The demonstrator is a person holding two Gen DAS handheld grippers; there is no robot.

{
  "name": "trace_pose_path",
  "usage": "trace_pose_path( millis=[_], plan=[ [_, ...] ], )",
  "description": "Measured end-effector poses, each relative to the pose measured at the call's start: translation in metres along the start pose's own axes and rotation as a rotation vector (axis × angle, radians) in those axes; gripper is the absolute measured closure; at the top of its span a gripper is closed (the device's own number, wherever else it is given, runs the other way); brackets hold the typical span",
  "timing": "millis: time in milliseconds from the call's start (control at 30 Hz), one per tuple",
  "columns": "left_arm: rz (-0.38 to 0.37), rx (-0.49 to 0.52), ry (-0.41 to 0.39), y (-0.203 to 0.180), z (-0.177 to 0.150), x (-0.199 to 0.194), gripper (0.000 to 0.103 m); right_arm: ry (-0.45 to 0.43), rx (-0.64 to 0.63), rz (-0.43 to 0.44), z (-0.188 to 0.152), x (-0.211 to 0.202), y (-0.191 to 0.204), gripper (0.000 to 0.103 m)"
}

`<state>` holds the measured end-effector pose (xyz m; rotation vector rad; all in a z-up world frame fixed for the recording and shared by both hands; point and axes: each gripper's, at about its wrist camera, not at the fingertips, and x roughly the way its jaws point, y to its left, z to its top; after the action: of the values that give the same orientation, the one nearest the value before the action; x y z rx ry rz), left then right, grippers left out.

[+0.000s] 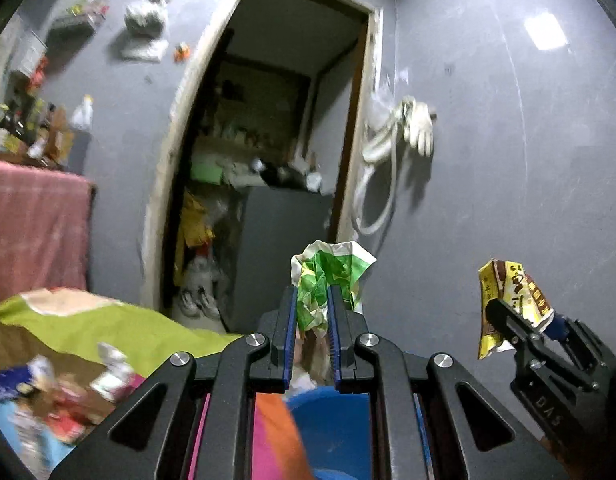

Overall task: Collect trash
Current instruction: 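Carry both items to the blue basin and open both tools to drop them, then move both open tools back over the remaining wrappers on the blanket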

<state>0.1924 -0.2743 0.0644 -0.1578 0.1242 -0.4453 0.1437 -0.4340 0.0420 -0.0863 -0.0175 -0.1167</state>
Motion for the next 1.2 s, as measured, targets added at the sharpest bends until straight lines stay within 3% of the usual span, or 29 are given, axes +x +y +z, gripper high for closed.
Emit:
trace_pose_path(
  millis=[233, 433, 633, 800, 933, 1200],
  plan=[
    [-0.049, -0.017, 0.281, -0.017, -0.043, 0.089, 0.092, 0.222, 0.063, 0.012, -0.051, 0.05, -0.039, 0.055],
    [-0.063, -0.034, 0.431, -0.017, -0.076, 0.134, 0.092, 0.374, 0.079, 0.032, -0.082, 0.075, -0.044, 0.055],
    [-0.054, -0.053, 0.465, -0.013, -0.09, 0.149, 0.086, 0.405, 0.086, 0.033, -0.091, 0.079, -0.049, 0.049],
    [-0.056, -0.076, 0.465, -0.008, -0.082, 0.133, 0.074, 0.378, 0.118, 0.019, -0.084, 0.079, -0.059, 0.038],
    [-0.062, -0.091, 0.446, -0.001, -0.07, 0.118, 0.07, 0.334, 0.153, 0.008, -0.074, 0.073, -0.065, 0.033],
    [-0.036, -0.123, 0.335, 0.028, -0.025, 0.063, 0.04, 0.196, 0.198, 0.016, -0.027, 0.049, -0.057, 0.013]
  ],
)
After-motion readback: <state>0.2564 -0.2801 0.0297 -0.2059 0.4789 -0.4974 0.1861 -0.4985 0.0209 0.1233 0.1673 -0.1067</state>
